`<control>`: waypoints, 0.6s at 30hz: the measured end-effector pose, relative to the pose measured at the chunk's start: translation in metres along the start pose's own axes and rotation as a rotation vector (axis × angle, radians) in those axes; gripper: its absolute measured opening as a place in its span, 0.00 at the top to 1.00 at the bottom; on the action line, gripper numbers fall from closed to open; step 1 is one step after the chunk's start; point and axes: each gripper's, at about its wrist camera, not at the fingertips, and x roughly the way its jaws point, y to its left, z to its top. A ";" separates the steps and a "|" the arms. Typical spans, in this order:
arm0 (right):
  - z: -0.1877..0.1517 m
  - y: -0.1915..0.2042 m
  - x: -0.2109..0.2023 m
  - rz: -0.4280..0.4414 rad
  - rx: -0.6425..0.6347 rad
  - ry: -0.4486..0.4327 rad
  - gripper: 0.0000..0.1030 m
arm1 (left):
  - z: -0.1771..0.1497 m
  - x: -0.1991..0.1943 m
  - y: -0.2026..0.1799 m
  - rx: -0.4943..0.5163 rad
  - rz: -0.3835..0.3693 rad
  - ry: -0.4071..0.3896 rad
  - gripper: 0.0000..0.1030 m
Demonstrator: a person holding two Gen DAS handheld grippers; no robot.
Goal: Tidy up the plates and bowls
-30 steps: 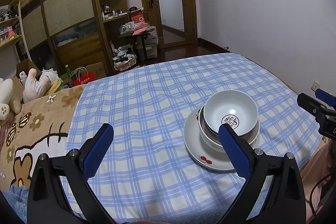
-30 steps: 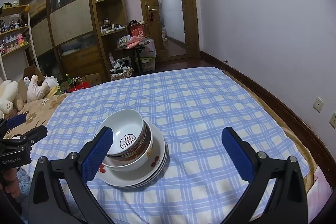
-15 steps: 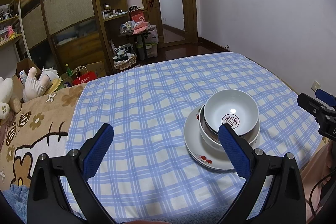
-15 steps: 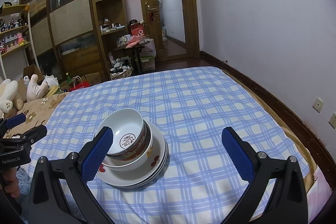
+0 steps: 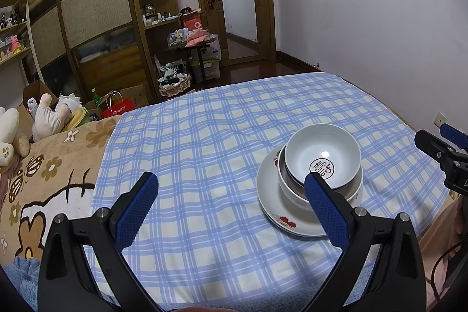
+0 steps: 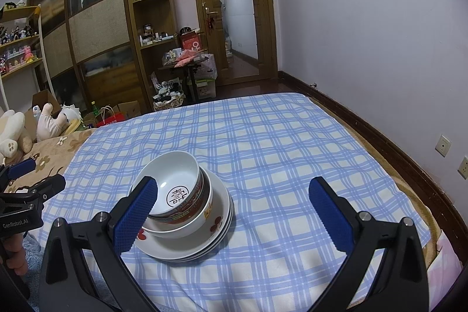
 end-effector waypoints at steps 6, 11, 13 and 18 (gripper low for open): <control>0.000 0.000 0.000 0.000 0.000 0.001 0.00 | 0.000 0.000 0.000 0.001 -0.003 0.000 0.04; 0.000 0.000 0.000 -0.003 -0.001 0.000 0.00 | -0.004 0.001 -0.001 -0.001 -0.012 0.002 0.04; 0.000 0.000 0.000 -0.002 -0.001 0.001 0.00 | -0.006 0.001 0.000 -0.003 -0.013 0.002 0.04; 0.001 0.000 0.000 -0.001 0.000 0.001 0.00 | -0.007 0.000 0.000 -0.002 -0.007 0.003 0.04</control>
